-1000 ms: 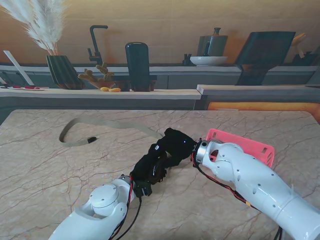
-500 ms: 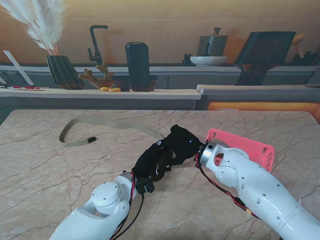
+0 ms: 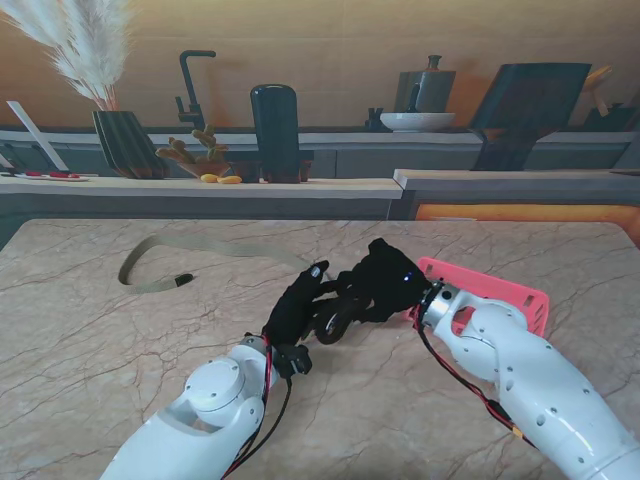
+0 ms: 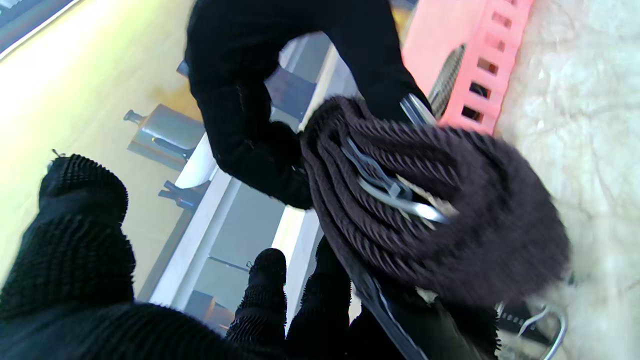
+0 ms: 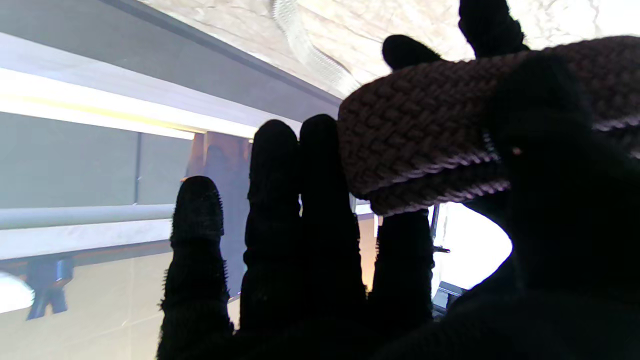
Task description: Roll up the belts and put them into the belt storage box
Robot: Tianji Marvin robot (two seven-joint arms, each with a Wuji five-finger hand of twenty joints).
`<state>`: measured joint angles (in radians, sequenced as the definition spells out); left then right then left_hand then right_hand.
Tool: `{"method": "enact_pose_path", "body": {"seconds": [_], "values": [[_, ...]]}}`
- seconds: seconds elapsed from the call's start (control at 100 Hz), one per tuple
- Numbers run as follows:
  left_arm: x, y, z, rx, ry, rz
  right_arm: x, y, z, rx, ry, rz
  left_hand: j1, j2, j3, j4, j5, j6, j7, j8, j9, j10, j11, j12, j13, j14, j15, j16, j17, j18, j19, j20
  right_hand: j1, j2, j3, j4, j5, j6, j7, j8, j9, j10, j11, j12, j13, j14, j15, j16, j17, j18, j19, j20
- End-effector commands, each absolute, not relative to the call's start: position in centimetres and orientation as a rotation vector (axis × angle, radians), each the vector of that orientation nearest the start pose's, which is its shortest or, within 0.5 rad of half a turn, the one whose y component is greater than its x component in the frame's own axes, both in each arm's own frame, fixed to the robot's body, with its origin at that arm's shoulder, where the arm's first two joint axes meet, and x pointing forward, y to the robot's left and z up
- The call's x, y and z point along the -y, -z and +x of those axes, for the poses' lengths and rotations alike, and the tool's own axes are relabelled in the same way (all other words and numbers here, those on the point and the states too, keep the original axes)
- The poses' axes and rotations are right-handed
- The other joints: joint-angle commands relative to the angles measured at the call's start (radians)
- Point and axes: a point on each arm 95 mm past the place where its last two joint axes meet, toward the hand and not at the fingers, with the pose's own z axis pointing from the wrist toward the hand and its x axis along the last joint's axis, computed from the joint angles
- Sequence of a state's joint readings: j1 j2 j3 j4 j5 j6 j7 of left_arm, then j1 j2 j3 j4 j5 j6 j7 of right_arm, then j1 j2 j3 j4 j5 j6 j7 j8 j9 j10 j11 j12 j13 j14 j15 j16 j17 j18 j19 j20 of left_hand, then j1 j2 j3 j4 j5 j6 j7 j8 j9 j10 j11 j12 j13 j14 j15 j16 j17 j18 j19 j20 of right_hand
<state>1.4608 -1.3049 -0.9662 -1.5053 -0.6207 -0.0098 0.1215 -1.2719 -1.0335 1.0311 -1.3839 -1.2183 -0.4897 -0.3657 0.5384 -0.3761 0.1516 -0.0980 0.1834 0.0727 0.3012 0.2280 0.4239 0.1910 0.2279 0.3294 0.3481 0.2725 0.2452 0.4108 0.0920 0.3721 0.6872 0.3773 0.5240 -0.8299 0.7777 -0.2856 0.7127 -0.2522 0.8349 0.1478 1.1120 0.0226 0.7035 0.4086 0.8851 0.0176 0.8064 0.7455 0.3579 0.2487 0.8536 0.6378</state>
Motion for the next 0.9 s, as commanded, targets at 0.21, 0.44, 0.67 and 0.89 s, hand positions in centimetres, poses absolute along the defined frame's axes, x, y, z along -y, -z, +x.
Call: {"method": "enact_pose_path", "body": {"seconds": [0.21, 0.44, 0.67, 0.89], "values": [[12.8, 34.0, 40.2, -0.361, 2.289, -2.605, -0.4, 26.3, 44.1, -1.686, -1.669, 0.454, 0.034, 0.015, -0.009, 0.052, 0.029, -0.048, 0.055, 0.033, -0.007, -0.031, -0.003, -0.001, 0.003, -0.035, 0.005, 0.008, -0.02, -0.037, 0.007, 0.006, 0.128, 0.184, 0.114, 0.056, 0.16, -0.077, 0.25, 0.104, 0.011, 0.003, 0.074, 0.031, -0.02, -0.02, 0.039, 0.029, 0.008, 0.0, 0.039, -0.001], [11.2, 33.7, 41.2, -0.61, 2.249, -2.385, 3.2, 25.3, 44.6, -1.681, -1.484, 0.545, 0.05, 0.018, 0.005, 0.052, 0.105, -0.038, 0.072, 0.055, -0.005, -0.025, -0.004, -0.001, -0.009, -0.028, 0.002, 0.009, -0.03, -0.062, -0.007, 0.009, 0.159, 0.217, 0.097, 0.066, 0.145, -0.016, 0.231, 0.161, -0.022, 0.059, 0.133, 0.077, -0.039, 0.018, 0.097, 0.073, 0.014, -0.002, 0.058, 0.006], [9.4, 33.9, 41.9, -0.805, 2.19, -2.193, 7.0, 25.3, 44.9, -1.665, -1.268, 0.652, 0.072, 0.014, 0.019, 0.054, 0.127, -0.032, 0.067, 0.069, 0.0, -0.018, -0.002, -0.001, -0.014, -0.025, 0.005, 0.008, -0.027, -0.101, -0.026, -0.002, 0.18, 0.254, 0.082, 0.072, 0.119, 0.031, 0.215, 0.223, -0.064, 0.102, 0.183, 0.126, -0.061, 0.048, 0.157, 0.119, 0.024, -0.01, 0.095, 0.027], [8.4, 34.0, 42.2, -0.853, 2.167, -2.101, 9.3, 25.9, 45.0, -1.556, -1.135, 0.781, 0.075, 0.014, 0.028, 0.053, 0.147, -0.027, 0.07, 0.081, 0.008, -0.013, 0.004, 0.001, -0.011, -0.018, 0.018, 0.01, -0.011, -0.142, -0.018, -0.01, 0.205, 0.25, 0.087, 0.078, 0.124, 0.085, 0.207, 0.247, -0.08, 0.155, 0.218, 0.144, -0.056, 0.096, 0.236, 0.166, 0.037, -0.017, 0.178, 0.063]]}}
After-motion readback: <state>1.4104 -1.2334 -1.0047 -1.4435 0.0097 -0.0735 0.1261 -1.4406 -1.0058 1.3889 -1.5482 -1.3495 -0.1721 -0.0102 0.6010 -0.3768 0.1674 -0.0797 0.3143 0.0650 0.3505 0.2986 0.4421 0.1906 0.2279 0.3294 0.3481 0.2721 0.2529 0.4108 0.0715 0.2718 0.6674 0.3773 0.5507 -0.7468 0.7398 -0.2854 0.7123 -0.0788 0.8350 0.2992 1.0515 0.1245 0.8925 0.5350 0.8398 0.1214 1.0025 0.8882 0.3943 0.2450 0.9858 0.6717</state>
